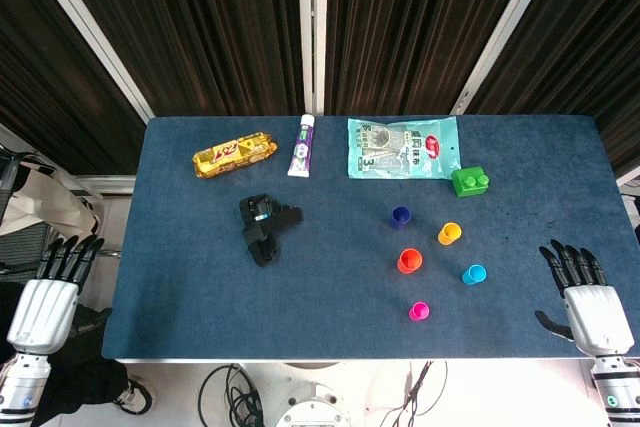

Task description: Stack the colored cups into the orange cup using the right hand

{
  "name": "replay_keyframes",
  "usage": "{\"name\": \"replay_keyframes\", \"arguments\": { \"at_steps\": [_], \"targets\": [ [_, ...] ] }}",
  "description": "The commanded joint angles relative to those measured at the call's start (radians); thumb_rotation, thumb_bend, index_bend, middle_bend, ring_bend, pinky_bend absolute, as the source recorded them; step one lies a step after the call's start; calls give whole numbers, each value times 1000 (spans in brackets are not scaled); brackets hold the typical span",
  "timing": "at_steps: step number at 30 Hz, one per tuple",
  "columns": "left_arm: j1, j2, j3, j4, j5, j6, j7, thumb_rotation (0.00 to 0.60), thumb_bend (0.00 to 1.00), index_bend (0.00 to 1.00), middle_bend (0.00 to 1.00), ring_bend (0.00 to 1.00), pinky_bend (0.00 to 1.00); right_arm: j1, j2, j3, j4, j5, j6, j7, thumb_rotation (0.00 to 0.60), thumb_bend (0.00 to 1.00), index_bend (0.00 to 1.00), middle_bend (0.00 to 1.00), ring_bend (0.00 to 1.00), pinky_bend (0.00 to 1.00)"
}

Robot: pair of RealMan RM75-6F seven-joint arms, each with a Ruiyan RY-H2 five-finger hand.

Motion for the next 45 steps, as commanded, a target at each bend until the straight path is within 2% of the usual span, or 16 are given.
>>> {"name": "replay_keyframes", "arguments": {
  "at_steps": [1,13,17,20,25,30,39,45],
  "targets": [
    [1,1,1,-1,0,1,2,600,0,20,45,0,6,-1,0,0,2,0,2,2,600,92,0,0,0,0],
    [1,4,0,-6,1,1,5,600,0,20,45,0,3,23,15,28,4,-3,1,40,600,90,0,7,0,0],
    [-3,5,-2,-2,0,-2,-3,600,0,20,45,0,3,86,56,67,-42,1,-57,17,600,91,0,42,0,0],
    [-3,-4,2,4,7,-2,-11,600,0,20,45,0,3,169,86,114,-82,37,-159,-25,600,90,0,61,0,0],
    [1,-17,11,17,15,-2,-13,600,0,20,45,0,3,321,76,197,-121,147,-342,-130,600,89,0,72,0,0],
    [9,-22,12,20,16,12,-13,600,0,21,45,0,3,456,-9,258,-99,311,-491,-229,600,104,0,104,0,0],
    [4,-16,8,10,24,14,-11,600,0,22,45,0,3,647,-165,257,-3,540,-630,-501,600,82,0,108,0,0],
    [7,-10,7,7,30,25,-15,600,0,24,46,0,3,725,-244,219,27,680,-633,-637,600,82,0,108,0,0]
  ]
}}
